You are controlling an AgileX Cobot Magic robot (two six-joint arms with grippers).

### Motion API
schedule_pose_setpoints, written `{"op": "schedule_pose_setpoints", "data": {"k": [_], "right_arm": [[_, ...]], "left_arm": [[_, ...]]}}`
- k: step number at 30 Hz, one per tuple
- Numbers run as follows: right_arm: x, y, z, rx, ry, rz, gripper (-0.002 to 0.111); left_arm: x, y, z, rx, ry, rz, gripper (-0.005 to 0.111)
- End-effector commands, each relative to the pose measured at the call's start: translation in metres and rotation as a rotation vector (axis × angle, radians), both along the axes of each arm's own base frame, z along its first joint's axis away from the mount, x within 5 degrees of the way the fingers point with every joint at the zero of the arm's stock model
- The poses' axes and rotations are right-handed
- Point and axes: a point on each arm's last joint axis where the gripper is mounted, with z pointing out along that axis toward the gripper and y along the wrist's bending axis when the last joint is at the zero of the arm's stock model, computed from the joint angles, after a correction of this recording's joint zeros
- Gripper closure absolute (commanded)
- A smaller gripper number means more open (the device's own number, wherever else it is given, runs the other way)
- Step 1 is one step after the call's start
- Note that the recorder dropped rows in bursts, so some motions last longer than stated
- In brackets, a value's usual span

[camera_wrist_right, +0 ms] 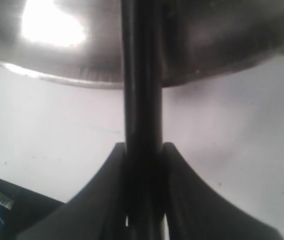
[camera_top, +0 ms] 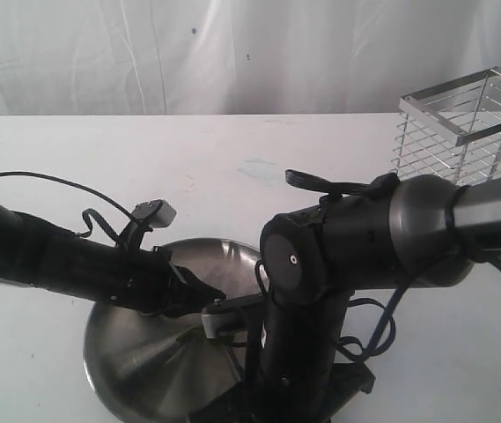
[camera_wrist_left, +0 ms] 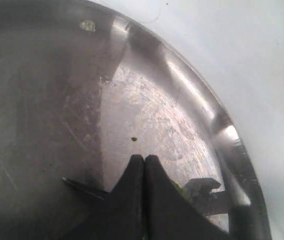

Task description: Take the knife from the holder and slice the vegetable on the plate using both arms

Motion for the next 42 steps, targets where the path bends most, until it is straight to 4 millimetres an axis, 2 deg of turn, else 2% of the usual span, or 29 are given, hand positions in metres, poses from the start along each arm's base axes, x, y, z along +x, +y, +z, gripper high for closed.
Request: {"op": "schedule_pose_setpoints", "data": {"k": [1,8,17,26,31,37,42], "right_arm": [[-0.004,0.002,0.004,0.01,0.006,0.002,0.108],[-0.007,0.003,-0.001,-0.003,0.019,0.011,0.108],[-0.026,-0.009,-0.015,-0.064,0.078,0.034,0.108],[-0.031,-0.011,-0.009,-0.08,0.119,0.063,0.108],[-0.034,-0.014,0.001,-0.073,0.122,0.082,0.108],[-0.034,-0.014,0.004,-0.064,0.111,0.084,0.108],[-0.034,-0.015,0.004,-0.068,0.117,0.087,0.108]], "left_arm": [[-0.017,0.008,-0.024,0.134,0.065,-0.043,0.107],[-0.021,0.003,-0.019,0.059,0.077,-0.084,0.107],[-0.023,0.003,-0.019,0.053,0.108,-0.098,0.107],[-0.016,0.001,-0.015,0.026,0.094,-0.057,0.107],[-0.006,-0.006,0.002,-0.045,0.043,-0.081,0.107],[0.008,-0.011,0.037,-0.09,-0.078,-0.091,0.107],[0.012,-0.006,0.067,-0.114,-0.171,-0.08,0.107]]}}
